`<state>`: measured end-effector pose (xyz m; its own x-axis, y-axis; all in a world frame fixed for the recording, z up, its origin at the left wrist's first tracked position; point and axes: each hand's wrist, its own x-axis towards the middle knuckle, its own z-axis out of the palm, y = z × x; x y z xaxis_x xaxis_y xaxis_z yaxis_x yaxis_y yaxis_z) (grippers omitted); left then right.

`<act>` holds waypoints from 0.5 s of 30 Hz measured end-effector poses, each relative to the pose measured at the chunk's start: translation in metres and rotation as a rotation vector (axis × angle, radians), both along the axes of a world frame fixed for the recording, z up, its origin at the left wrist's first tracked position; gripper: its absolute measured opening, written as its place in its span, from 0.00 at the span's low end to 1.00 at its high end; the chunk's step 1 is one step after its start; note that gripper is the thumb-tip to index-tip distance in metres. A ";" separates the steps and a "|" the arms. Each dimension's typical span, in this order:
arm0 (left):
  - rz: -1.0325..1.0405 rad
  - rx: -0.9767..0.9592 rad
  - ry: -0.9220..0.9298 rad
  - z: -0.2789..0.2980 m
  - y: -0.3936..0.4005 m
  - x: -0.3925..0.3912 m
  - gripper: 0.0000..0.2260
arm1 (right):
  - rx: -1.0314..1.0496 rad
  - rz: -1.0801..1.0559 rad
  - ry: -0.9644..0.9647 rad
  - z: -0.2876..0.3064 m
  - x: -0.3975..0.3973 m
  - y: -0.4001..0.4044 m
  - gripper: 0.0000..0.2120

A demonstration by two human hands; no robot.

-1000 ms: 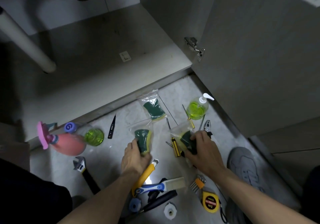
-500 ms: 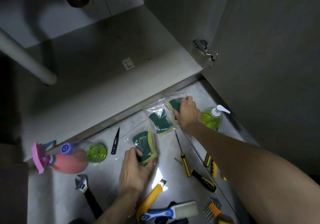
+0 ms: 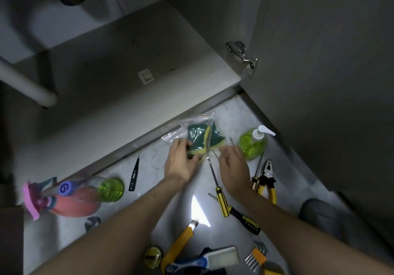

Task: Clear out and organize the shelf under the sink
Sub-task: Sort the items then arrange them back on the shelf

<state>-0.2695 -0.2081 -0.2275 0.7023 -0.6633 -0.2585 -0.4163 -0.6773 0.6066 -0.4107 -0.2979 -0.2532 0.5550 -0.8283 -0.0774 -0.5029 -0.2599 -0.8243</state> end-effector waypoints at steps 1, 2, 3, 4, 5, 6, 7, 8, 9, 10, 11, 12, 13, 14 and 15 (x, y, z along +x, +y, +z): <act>-0.041 0.048 -0.037 -0.002 -0.006 0.004 0.15 | 0.010 0.033 0.048 0.000 -0.012 0.004 0.09; -0.058 0.101 -0.072 -0.004 -0.011 0.008 0.17 | 0.016 0.055 0.090 -0.001 -0.025 0.007 0.10; -0.066 0.163 -0.107 -0.003 -0.014 0.011 0.20 | 0.021 0.061 0.123 0.000 -0.036 0.009 0.10; -0.084 0.227 -0.137 -0.001 -0.017 0.013 0.23 | 0.030 0.053 0.145 0.000 -0.046 0.009 0.11; -0.112 0.281 -0.153 0.002 -0.019 0.014 0.26 | 0.046 0.036 0.160 0.001 -0.055 0.008 0.11; -0.140 0.314 -0.153 0.004 -0.020 0.013 0.29 | 0.059 0.007 0.167 0.004 -0.061 0.007 0.11; -0.157 0.322 -0.142 0.007 -0.020 0.012 0.30 | 0.060 -0.035 0.167 0.008 -0.066 0.004 0.11; -0.159 0.308 -0.125 0.010 -0.019 0.009 0.30 | 0.037 -0.084 0.159 0.014 -0.068 0.000 0.10; -0.149 0.274 -0.110 0.013 -0.016 0.006 0.28 | -0.019 -0.127 0.138 0.020 -0.069 -0.005 0.08; -0.139 0.226 -0.110 0.015 -0.013 0.003 0.27 | -0.104 -0.149 0.110 0.028 -0.069 -0.012 0.07; -0.131 0.177 -0.120 0.018 -0.008 0.000 0.25 | -0.197 -0.148 0.084 0.038 -0.067 -0.019 0.06; -0.127 0.132 -0.129 0.021 -0.003 -0.003 0.23 | -0.282 -0.126 0.063 0.048 -0.065 -0.027 0.06; -0.126 0.101 -0.126 0.025 0.003 -0.005 0.22 | -0.360 -0.093 0.048 0.057 -0.061 -0.036 0.06; -0.130 0.091 -0.112 0.029 0.010 -0.005 0.20 | -0.431 -0.061 0.039 0.067 -0.057 -0.045 0.06; -0.137 0.102 -0.096 0.032 0.017 -0.006 0.18 | -0.498 -0.037 0.053 0.076 -0.052 -0.054 0.08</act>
<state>-0.2753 -0.1911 -0.1955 0.6320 -0.7279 -0.2659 -0.5612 -0.6665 0.4908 -0.4630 -0.3520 -0.1771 0.5304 -0.7910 0.3048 -0.5572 -0.5963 -0.5779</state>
